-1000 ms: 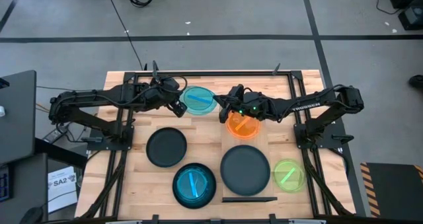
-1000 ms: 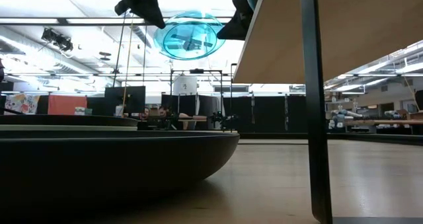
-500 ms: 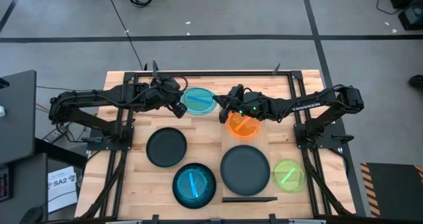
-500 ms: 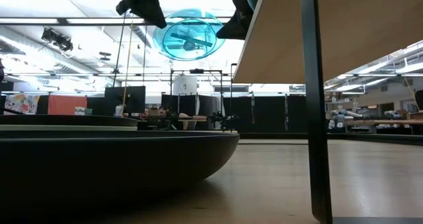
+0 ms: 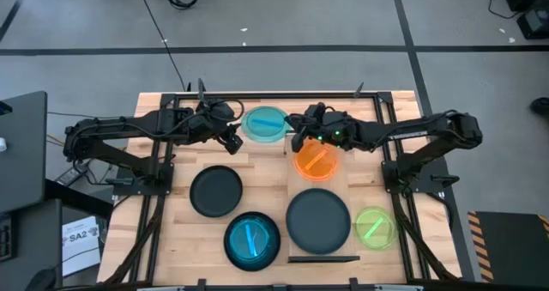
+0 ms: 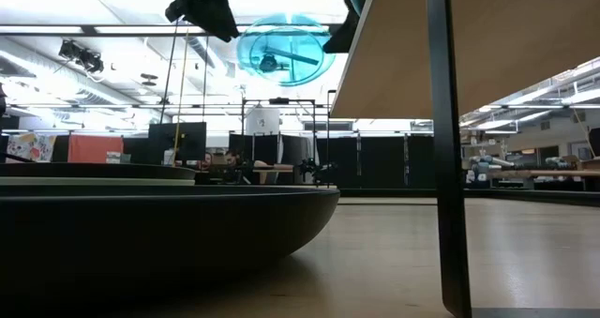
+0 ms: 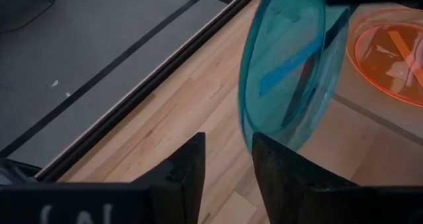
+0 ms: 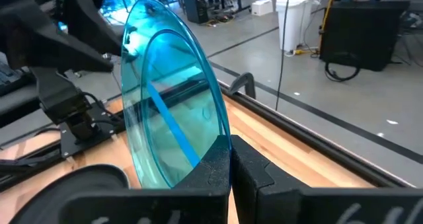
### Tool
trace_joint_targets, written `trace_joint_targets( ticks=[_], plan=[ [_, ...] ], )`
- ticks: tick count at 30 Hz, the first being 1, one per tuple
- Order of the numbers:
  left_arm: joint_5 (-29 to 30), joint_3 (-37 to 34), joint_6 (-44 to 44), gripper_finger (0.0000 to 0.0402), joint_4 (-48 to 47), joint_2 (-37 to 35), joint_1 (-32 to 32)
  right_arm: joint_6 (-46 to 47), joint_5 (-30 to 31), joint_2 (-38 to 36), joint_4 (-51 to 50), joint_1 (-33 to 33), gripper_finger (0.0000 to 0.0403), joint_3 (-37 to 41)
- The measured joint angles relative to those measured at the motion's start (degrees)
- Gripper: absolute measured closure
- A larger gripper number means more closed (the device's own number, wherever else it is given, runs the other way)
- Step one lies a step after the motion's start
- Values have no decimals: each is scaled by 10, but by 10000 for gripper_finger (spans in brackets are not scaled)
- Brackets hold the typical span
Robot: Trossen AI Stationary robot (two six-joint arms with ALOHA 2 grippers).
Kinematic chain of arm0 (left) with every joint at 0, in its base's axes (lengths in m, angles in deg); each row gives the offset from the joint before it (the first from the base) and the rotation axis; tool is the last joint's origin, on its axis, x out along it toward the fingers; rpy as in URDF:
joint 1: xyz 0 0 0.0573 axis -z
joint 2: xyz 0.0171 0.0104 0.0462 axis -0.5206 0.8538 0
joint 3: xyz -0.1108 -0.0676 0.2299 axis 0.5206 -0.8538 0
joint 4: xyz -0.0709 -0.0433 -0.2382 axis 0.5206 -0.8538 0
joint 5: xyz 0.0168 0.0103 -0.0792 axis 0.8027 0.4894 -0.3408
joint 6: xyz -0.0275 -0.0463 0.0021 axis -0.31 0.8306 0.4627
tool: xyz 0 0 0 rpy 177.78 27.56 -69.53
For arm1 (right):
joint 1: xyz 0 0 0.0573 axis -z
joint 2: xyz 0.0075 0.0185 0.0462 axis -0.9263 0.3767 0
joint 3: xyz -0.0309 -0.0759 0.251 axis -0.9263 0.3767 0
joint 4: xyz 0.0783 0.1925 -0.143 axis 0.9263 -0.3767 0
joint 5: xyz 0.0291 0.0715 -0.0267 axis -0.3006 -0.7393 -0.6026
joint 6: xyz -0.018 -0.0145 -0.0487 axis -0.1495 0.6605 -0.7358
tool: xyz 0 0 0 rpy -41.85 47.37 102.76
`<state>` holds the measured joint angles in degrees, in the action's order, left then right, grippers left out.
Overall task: Place and stack plates onto a shelf
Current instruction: Put the top blue plate on top of the orange plate on the shelf
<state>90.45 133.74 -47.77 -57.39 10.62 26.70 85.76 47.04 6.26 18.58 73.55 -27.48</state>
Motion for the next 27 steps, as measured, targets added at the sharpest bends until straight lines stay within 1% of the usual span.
trace_joint_targets(
  ticks=[5,11,14,21,27],
  plan=[
    [0,0,0,269,0,0,0,0,1,-52,-58,11,396,0],
    [-1,0,0,269,0,0,0,18,-2,-133,-150,22,396,0],
    [-6,0,0,269,0,0,0,45,-7,-175,-199,24,396,0],
    [-17,0,0,269,0,0,0,113,-73,-258,-301,24,396,0],
    [-17,0,0,269,0,0,0,164,-134,-293,-369,24,396,0]
  ],
)
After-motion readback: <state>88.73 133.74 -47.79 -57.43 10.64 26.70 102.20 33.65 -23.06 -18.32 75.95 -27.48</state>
